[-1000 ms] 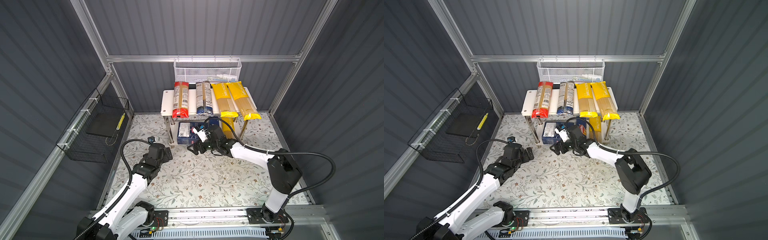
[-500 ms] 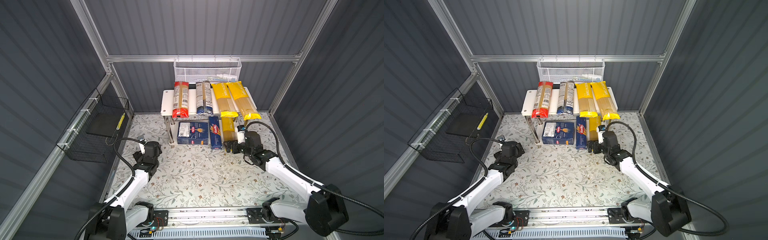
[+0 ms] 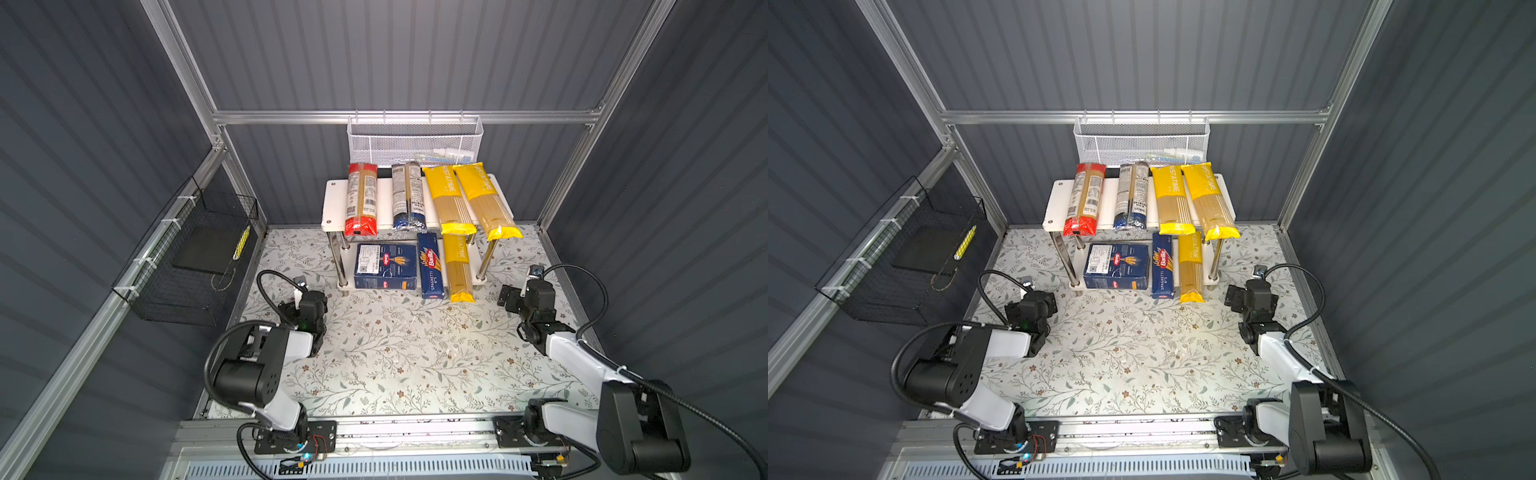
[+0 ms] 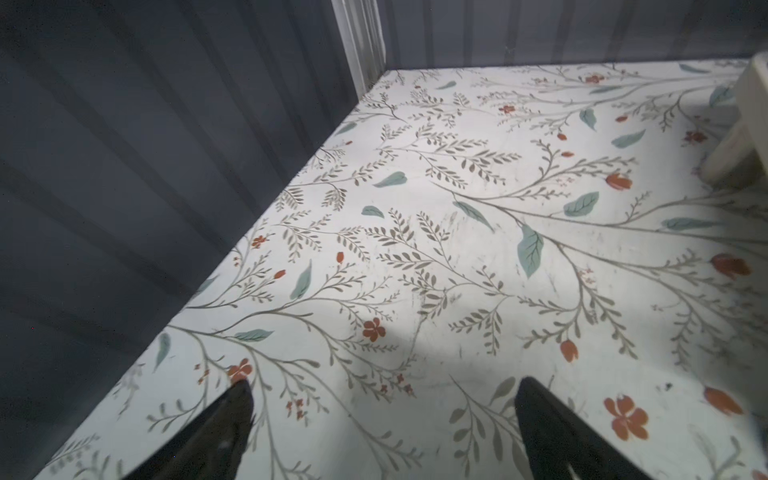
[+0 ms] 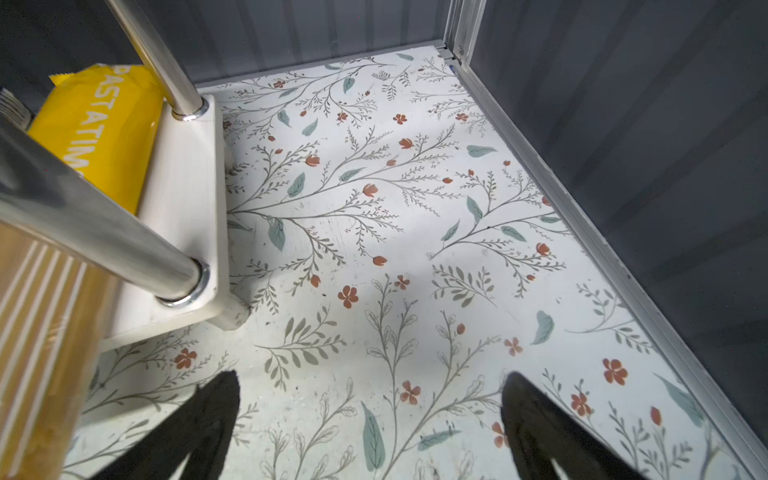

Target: Place and organize the pasta boxes and bags onto the shelf

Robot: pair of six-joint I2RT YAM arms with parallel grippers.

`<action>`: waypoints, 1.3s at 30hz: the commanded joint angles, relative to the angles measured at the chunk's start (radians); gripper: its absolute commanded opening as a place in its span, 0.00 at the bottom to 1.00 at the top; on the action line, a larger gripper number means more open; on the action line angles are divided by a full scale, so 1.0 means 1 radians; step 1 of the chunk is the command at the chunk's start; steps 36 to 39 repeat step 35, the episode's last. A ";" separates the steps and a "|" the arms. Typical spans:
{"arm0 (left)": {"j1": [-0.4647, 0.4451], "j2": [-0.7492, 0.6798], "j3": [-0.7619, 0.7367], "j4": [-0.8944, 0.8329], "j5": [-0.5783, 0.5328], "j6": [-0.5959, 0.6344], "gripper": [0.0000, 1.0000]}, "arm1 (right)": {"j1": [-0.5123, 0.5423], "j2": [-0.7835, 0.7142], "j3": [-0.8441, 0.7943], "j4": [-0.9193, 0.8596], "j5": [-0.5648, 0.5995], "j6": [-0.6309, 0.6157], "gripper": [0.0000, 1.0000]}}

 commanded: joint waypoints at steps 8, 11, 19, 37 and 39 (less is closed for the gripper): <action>0.056 0.085 0.019 0.184 0.268 0.076 0.99 | -0.054 0.202 -0.083 0.520 -0.066 -0.067 0.99; 0.056 0.073 0.023 0.148 0.267 0.070 0.99 | -0.063 0.215 -0.142 0.613 -0.060 -0.050 0.99; 0.057 0.075 0.022 0.156 0.267 0.070 0.99 | -0.037 0.230 -0.160 0.676 -0.026 -0.070 0.99; 0.057 0.073 0.021 0.157 0.267 0.071 0.99 | -0.050 0.241 -0.162 0.701 -0.059 -0.071 0.99; 0.057 0.073 0.021 0.157 0.267 0.071 0.99 | -0.050 0.241 -0.162 0.701 -0.059 -0.071 0.99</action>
